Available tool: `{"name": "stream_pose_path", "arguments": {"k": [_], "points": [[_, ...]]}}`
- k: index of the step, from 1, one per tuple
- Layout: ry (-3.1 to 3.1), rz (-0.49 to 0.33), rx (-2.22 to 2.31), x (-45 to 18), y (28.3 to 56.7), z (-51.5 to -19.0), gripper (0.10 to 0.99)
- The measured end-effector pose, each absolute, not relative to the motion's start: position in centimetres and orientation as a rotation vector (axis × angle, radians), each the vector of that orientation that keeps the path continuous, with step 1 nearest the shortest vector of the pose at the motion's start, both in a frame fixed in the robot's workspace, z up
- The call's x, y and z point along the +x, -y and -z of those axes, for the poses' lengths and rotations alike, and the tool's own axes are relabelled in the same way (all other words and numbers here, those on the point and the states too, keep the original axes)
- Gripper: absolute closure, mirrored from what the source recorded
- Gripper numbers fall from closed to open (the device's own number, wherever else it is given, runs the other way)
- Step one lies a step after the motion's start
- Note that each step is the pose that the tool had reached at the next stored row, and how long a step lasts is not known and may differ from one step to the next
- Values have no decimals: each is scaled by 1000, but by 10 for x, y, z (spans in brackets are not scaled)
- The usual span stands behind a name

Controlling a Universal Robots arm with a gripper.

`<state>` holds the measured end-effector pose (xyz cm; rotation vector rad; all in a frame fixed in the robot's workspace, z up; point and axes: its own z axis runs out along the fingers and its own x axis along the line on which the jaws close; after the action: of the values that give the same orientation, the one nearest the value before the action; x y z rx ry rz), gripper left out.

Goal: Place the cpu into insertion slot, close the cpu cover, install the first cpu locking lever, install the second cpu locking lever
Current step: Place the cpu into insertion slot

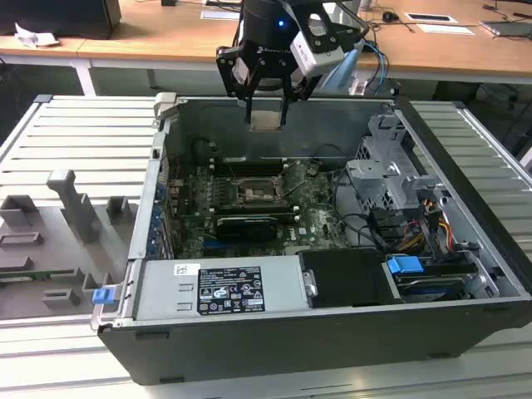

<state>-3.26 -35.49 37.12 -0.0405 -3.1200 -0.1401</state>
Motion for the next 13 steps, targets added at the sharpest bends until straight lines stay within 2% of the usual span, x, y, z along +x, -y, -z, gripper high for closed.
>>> {"name": "stream_pose_path", "arguments": {"k": [13], "points": [[3120,141,-154,-33,355,-367,557]]}}
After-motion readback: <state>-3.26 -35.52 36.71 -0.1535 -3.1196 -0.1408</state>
